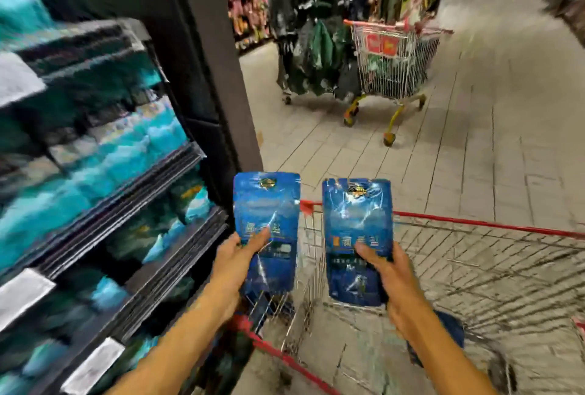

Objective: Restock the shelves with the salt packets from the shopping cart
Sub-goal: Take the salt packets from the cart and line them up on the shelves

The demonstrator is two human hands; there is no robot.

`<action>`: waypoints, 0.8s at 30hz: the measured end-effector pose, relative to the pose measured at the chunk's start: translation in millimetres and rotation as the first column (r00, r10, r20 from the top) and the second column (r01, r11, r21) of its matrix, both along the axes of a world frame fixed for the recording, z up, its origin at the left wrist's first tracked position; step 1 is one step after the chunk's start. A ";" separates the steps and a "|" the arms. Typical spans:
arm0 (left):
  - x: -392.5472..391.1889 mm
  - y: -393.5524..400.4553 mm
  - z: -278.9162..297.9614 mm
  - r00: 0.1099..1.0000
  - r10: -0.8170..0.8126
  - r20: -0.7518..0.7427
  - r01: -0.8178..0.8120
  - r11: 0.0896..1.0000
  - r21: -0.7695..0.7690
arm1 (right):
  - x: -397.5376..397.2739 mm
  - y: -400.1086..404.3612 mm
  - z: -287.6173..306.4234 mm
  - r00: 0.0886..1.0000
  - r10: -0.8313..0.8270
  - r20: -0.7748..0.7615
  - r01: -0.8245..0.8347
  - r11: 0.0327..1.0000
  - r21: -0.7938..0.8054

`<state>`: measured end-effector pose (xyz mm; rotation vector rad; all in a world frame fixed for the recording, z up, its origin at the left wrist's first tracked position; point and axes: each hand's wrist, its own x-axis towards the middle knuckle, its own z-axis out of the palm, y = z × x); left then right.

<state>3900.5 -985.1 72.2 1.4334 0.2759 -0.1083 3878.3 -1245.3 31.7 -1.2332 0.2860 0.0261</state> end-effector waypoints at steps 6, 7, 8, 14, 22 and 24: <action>-59.8 79.4 92.5 0.960 0.184 0.210 -0.189 0.982 0.007 | -3.7 88.2 98.1 0.961 0.151 0.230 -0.160 0.987 0.022; -72.7 93.6 107.6 0.942 0.223 0.249 -0.235 0.972 0.017 | -5.1 106.0 113.5 0.946 0.185 0.266 -0.199 0.980 0.026; -84.1 104.9 120.9 0.923 0.260 0.283 -0.280 0.960 0.032 | -7.1 121.2 126.7 0.929 0.220 0.298 -0.239 0.971 0.029; -154.6 176.4 190.4 0.784 0.434 0.444 -0.508 0.859 0.058 | -19.2 217.0 190.1 0.810 0.383 0.445 -0.436 0.900 0.019; -261.3 254.0 261.3 0.543 0.609 0.578 -0.750 0.662 0.007 | -57.6 346.3 255.7 0.587 0.596 0.549 -0.710 0.704 -0.005; -289.9 273.2 275.8 0.465 0.660 0.590 -0.808 0.589 -0.022 | -74.7 378.7 271.8 0.524 0.628 0.576 -0.770 0.638 0.006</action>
